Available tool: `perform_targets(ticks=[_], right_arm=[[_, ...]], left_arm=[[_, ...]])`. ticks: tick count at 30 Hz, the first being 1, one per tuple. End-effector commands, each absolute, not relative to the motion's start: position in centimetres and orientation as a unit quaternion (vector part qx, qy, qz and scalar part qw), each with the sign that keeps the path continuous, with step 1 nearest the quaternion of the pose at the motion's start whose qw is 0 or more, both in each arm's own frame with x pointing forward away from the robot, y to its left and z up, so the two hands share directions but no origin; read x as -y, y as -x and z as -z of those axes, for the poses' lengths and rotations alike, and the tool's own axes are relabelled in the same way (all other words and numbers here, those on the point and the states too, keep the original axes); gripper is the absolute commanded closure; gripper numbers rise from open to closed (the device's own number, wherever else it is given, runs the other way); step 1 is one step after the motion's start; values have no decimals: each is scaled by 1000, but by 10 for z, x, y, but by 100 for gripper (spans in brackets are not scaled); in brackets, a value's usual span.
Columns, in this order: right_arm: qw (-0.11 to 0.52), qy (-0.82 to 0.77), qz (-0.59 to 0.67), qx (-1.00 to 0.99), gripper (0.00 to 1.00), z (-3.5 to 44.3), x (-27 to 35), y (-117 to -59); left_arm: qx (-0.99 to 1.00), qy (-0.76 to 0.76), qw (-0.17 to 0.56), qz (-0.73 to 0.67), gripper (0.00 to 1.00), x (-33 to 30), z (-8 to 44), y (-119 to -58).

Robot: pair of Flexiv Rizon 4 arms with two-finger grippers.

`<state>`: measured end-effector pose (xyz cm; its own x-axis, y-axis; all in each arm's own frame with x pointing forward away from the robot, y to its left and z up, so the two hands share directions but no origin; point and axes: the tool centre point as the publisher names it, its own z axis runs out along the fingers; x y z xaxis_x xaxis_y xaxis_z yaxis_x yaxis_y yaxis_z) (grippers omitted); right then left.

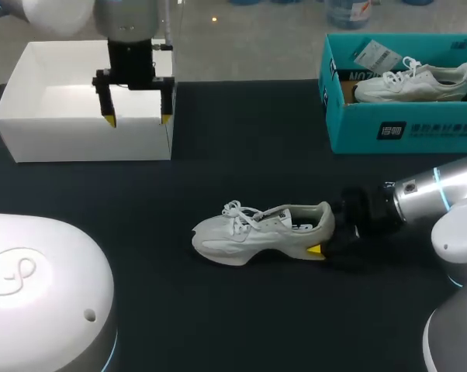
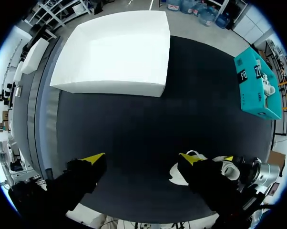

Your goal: Take the shoe out of the shoebox, open the shoe tongue, remove and reinsert the insole, then place the shoe into the shoebox

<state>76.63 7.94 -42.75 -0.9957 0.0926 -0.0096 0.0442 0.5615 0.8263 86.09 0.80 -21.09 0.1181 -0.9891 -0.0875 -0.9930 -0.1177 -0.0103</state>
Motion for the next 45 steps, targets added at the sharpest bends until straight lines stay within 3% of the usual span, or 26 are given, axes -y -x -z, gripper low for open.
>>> perform_targets(ticks=[1, 18, 45], right_arm=[[27, -39, -465, -884, 100, 429, -82, -766], [27, -39, -465, -884, 100, 429, -82, -766], [27, -39, -465, -884, 100, 429, -82, -766]], left_arm=[[-674, 737, 44, -10, 0, 6, 224, -839], [-743, 668, 32, 23, 0, 68, 257, -769], [-823, 567, -6, 35, 0, 202, 313, -747]])
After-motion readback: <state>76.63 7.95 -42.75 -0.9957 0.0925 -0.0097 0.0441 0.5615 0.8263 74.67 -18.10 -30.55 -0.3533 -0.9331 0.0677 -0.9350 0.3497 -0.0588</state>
